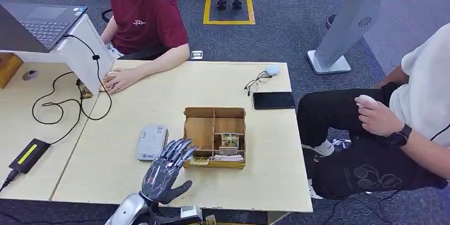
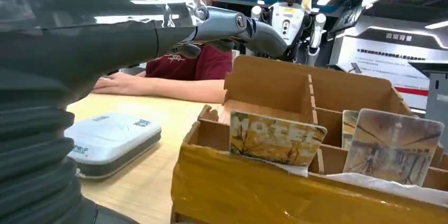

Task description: Pass the card to the sensor for recognition and then transmit it.

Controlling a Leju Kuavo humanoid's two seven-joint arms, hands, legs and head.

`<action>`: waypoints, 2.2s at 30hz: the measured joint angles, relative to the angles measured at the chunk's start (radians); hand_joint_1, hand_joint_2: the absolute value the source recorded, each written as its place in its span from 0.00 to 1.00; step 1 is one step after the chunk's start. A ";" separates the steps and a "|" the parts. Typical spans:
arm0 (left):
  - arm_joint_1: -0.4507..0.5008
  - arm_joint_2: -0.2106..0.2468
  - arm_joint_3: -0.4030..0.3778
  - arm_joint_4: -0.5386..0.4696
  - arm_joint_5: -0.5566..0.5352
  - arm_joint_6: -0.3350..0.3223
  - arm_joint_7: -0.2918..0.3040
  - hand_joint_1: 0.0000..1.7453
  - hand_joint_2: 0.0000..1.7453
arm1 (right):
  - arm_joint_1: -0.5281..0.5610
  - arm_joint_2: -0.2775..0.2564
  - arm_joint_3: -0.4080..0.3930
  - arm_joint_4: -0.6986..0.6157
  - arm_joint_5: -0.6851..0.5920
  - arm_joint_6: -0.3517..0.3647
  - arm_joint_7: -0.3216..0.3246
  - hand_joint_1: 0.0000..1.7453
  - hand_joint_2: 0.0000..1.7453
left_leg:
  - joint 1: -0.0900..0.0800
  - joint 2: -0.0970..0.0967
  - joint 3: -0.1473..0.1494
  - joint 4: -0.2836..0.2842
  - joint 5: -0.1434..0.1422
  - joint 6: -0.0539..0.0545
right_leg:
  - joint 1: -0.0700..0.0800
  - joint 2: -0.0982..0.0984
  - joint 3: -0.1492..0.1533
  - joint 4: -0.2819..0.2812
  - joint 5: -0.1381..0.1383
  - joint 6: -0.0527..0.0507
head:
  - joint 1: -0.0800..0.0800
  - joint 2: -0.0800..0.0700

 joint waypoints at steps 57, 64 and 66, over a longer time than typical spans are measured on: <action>-0.065 -0.080 0.001 0.151 0.113 0.047 -0.088 0.00 1.00 | 0.000 0.000 0.007 0.000 0.020 0.007 -0.002 0.00 0.00 | 0.000 0.000 0.000 0.000 0.000 0.000 | 0.000 0.000 0.000 0.000 0.000 0.000 | 0.000 0.000; -0.066 -0.086 0.001 0.151 0.113 0.048 -0.085 0.36 1.00 | 0.000 0.000 0.007 0.000 0.020 0.007 -0.002 0.00 0.00 | 0.000 0.000 0.000 0.000 0.000 0.000 | 0.000 0.000 0.000 0.000 0.000 0.000 | 0.000 0.000; -0.067 -0.086 0.001 0.151 0.116 0.048 -0.085 1.00 1.00 | 0.000 0.000 0.007 0.000 0.020 0.007 -0.002 0.00 0.00 | 0.000 0.000 0.000 0.000 0.000 0.000 | 0.000 0.000 0.000 0.000 0.000 0.000 | 0.000 0.000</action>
